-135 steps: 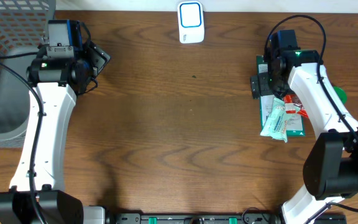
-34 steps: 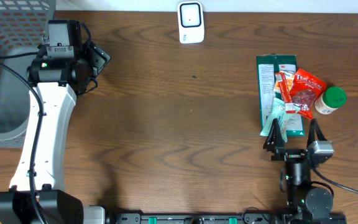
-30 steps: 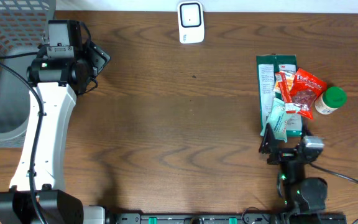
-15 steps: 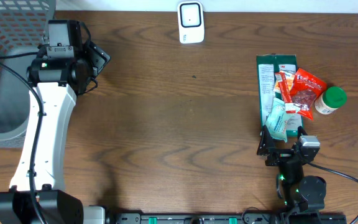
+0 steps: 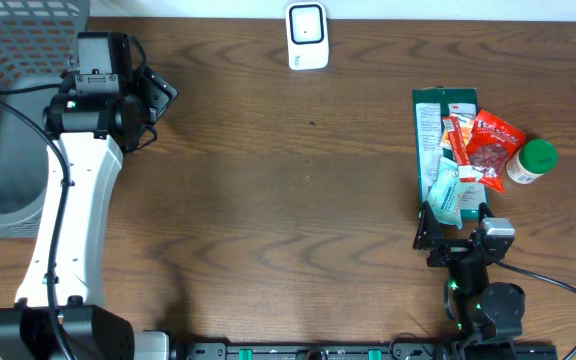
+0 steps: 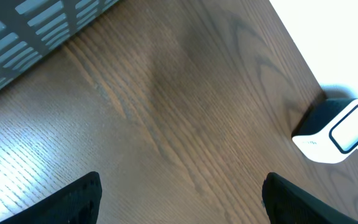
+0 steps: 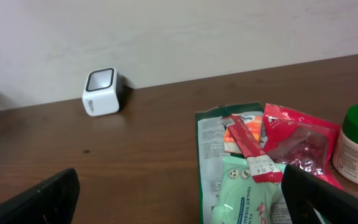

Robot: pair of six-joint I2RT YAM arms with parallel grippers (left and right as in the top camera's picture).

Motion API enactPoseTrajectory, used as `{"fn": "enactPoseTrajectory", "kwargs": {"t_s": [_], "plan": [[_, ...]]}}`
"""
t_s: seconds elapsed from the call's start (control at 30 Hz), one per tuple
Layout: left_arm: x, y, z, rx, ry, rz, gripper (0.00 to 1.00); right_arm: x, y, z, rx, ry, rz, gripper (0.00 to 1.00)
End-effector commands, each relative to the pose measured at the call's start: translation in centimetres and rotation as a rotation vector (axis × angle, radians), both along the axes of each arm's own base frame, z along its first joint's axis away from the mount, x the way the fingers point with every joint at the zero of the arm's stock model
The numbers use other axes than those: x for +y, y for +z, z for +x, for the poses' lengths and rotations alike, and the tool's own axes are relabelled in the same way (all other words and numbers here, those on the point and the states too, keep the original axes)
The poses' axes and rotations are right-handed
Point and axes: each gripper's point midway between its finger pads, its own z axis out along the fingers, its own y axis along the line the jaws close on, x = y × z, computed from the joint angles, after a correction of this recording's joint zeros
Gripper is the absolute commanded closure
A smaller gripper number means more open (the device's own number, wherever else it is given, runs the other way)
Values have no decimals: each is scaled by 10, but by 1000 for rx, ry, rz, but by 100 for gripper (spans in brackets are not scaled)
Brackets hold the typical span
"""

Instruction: Scan the item barcode

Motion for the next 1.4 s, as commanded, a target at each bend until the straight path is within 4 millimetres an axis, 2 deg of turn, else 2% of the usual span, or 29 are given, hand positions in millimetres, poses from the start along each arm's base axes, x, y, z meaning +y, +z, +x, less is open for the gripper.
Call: {"fn": "enactPoseTrajectory", "kwargs": {"t_s": [0.0, 0.1, 0.17, 0.33, 0.43, 0.53, 0.6, 0.73, 0.8, 0.87, 1.0, 1.07, 1.2, 1.37], "plan": [[2, 12, 1, -27, -1, 14, 17, 0, 0, 0, -1, 2, 1, 1], [2, 28, -4, -69, -1, 16, 17, 0, 0, 0, -1, 2, 1, 1], [2, 46, -11, -118, -1, 17, 17, 0, 0, 0, -1, 2, 1, 1], [1, 117, -47, -317, 0, 22, 17, 0, 0, 0, -1, 2, 1, 1], [0, 168, -85, -477, 3, 27, 17, 0, 0, 0, -1, 2, 1, 1], [-1, 215, -135, -646, 1, 37, 17, 0, 0, 0, -1, 2, 0, 1], [0, 240, -170, -750, -20, 90, 17, 0, 0, 0, -1, 2, 0, 1], [-2, 274, -238, -924, -82, 220, 17, 0, 0, 0, -1, 2, 1, 1], [-4, 279, -265, -973, -122, 297, 17, 0, 0, 0, -1, 2, 1, 1], [-2, 276, -292, -989, -126, 354, 17, 0, 0, 0, -1, 2, 1, 1], [7, 247, -337, -966, -67, 386, 17, 0, 0, 0, -1, 2, 1, 1], [10, 235, -351, -963, -50, 395, 17, 0, 0, 0, -1, 2, 0, 1], [11, 211, -364, -980, -39, 399, 17, 0, 0, 0, -1, 3, 1, 1], [11, 196, -352, -1040, -28, 404, 17, 0, 0, 0, -1, 2, 1, 1]]}}
